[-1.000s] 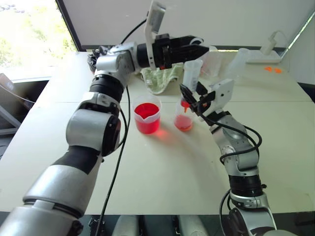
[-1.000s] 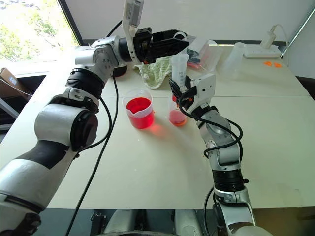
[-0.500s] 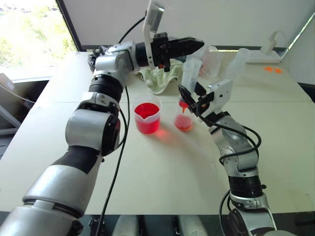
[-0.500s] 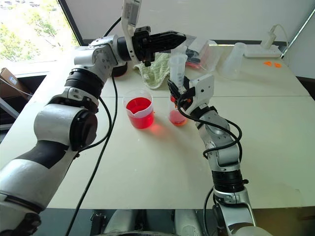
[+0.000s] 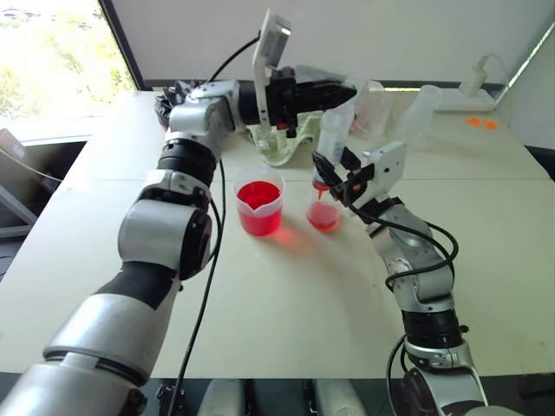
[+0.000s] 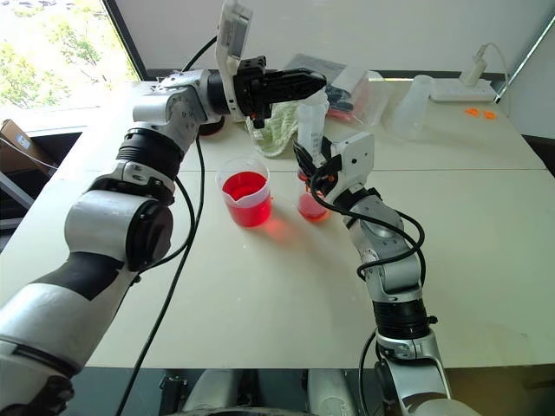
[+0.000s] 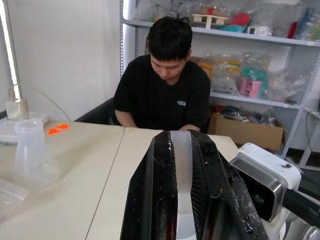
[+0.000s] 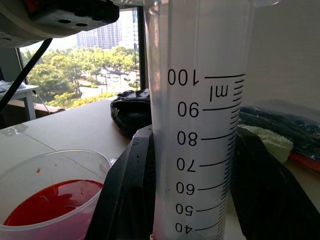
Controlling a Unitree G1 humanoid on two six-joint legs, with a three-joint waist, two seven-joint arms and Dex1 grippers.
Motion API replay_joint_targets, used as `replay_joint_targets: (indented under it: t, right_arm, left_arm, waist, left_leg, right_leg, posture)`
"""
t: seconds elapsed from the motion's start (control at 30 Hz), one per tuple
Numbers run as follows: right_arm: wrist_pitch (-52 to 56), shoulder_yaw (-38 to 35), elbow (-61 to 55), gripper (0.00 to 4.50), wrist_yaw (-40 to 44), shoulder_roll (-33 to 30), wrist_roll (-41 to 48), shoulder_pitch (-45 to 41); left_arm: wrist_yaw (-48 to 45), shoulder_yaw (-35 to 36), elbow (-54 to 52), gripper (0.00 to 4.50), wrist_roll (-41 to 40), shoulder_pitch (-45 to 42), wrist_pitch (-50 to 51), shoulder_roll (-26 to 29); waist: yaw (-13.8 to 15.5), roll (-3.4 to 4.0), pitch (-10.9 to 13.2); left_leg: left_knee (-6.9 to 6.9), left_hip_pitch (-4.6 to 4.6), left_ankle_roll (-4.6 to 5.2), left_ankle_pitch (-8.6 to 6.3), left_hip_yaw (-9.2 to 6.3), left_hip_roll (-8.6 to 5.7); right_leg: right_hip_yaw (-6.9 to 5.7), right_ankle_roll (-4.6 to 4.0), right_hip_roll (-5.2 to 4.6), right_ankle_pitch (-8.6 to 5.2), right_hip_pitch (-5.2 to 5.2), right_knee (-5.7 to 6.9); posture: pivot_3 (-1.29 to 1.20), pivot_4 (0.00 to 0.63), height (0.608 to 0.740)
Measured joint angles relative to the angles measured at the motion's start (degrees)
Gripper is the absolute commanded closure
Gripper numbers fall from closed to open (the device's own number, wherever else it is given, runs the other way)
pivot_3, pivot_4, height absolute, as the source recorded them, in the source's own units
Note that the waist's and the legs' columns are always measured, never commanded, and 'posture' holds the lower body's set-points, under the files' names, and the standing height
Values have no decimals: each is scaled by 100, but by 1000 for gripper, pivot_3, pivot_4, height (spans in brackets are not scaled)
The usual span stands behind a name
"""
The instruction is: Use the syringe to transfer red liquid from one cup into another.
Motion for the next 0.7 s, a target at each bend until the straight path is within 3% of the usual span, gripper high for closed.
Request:
replay_joint_targets:
  t: [0.7]
  right_arm:
    - [-151, 2, 181, 3099, 178, -263, -2, -53]
  left_arm:
    - [131, -13, -862, 4459, 53, 518, 265, -122]
  waist:
    - [2, 0, 0]
  left_leg:
    - [1, 0, 0, 0, 0, 0]
  right_leg:
    - [1, 0, 0, 0, 0, 0]
  posture:
    - [0, 150, 711]
